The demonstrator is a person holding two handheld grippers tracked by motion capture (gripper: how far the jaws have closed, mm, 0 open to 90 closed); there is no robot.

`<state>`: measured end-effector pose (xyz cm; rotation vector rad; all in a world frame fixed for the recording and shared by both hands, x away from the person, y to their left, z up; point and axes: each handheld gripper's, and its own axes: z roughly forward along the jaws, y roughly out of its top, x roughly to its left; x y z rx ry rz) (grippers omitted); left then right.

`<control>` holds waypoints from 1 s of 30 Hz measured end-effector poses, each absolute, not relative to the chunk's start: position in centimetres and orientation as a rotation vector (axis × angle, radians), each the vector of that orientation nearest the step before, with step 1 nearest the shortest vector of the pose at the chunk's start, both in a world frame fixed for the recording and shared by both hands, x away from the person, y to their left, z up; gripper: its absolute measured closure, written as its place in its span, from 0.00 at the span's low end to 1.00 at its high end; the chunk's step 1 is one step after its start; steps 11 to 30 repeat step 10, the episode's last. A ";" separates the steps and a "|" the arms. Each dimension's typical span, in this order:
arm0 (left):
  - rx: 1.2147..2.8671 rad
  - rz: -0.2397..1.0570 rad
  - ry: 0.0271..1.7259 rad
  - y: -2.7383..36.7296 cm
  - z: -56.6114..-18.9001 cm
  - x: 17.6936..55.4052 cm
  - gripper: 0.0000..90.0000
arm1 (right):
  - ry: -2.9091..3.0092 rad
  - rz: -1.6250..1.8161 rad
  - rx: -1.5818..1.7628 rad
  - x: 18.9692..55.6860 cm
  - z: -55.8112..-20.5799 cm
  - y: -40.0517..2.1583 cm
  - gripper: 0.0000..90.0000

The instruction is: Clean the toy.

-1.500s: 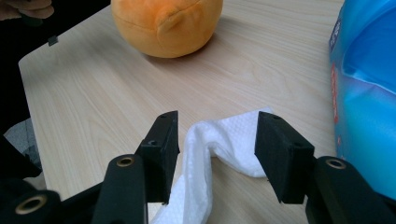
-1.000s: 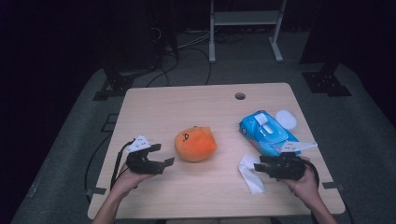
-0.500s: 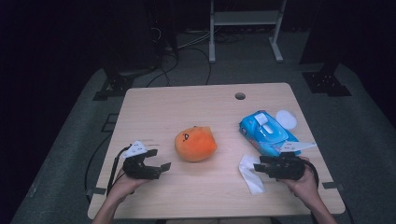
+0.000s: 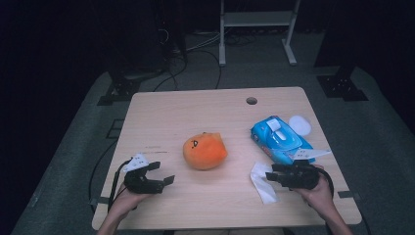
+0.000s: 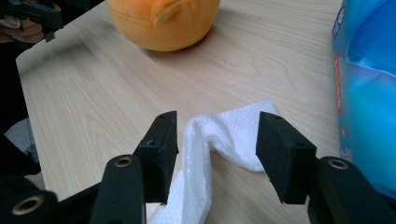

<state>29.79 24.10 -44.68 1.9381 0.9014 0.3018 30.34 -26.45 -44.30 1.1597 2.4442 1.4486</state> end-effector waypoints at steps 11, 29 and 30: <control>1.973 0.310 0.905 24.0 -45.7 29.4 0.15 | 2.451 1.442 1.158 30.4 -44.5 -26.3 0.52; 1.973 0.310 0.905 24.0 -45.7 29.4 0.15 | 2.451 1.442 1.158 30.4 -44.5 -26.3 0.52; 1.973 0.310 0.905 24.0 -45.7 29.4 0.15 | 2.451 1.442 1.158 30.4 -44.5 -26.3 0.52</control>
